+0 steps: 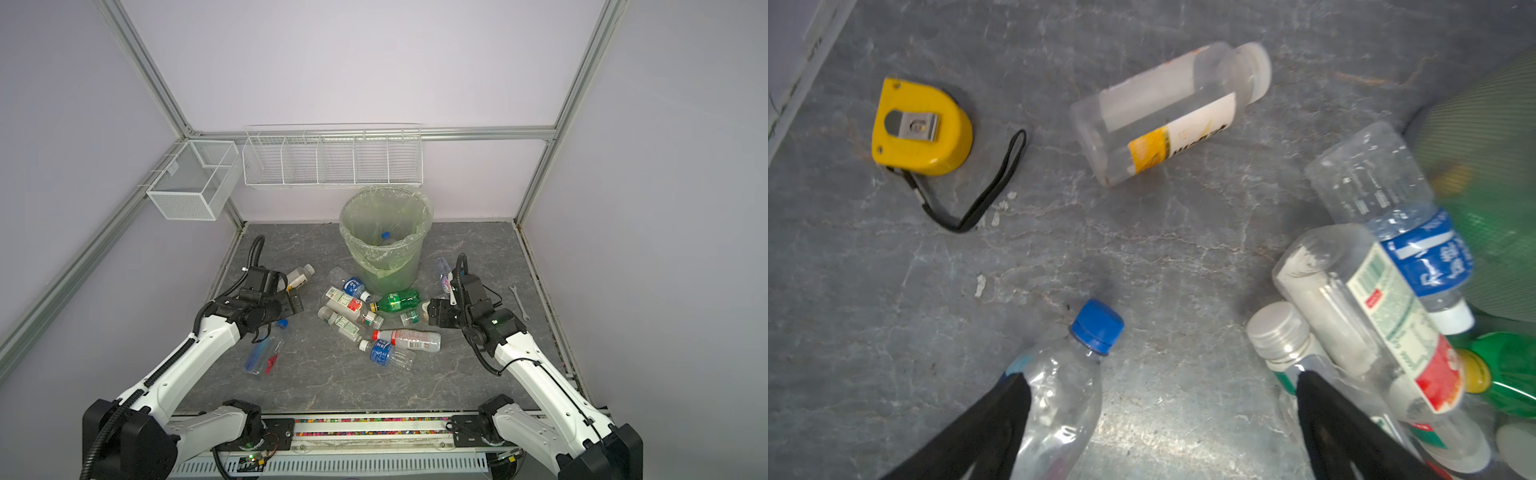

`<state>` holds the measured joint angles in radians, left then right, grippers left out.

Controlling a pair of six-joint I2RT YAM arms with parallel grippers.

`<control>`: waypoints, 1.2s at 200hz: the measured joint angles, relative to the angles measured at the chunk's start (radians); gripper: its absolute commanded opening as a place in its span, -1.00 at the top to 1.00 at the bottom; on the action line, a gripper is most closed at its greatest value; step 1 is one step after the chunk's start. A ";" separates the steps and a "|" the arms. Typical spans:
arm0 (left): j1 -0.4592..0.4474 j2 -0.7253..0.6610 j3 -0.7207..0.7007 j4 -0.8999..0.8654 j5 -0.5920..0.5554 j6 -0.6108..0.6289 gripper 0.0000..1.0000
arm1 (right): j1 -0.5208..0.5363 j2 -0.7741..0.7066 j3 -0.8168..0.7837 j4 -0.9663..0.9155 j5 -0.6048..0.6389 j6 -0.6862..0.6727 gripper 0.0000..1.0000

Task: Throw the plastic bottles in the bin
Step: Pick up the plastic bottle from the middle-left of the table.

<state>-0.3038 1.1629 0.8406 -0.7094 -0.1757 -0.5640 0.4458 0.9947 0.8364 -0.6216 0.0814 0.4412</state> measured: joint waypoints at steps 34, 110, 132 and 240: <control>0.006 0.000 -0.048 -0.027 0.002 -0.081 -0.99 | 0.000 0.000 -0.005 0.009 0.000 0.000 -0.76; 0.023 -0.137 0.012 -0.167 -0.069 -0.376 -0.99 | 0.000 0.000 -0.018 0.010 0.004 0.000 -0.76; 0.023 -0.165 0.021 -0.236 -0.094 -0.525 -0.99 | 0.000 0.000 -0.021 0.010 0.004 0.000 -0.76; 0.068 -0.227 -0.136 -0.317 0.000 -1.155 -0.99 | -0.004 -0.018 -0.045 0.019 0.009 -0.010 -0.76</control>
<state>-0.2363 0.9360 0.7048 -1.0260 -0.1757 -1.7195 0.4416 0.9768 0.7918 -0.6029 0.0906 0.4309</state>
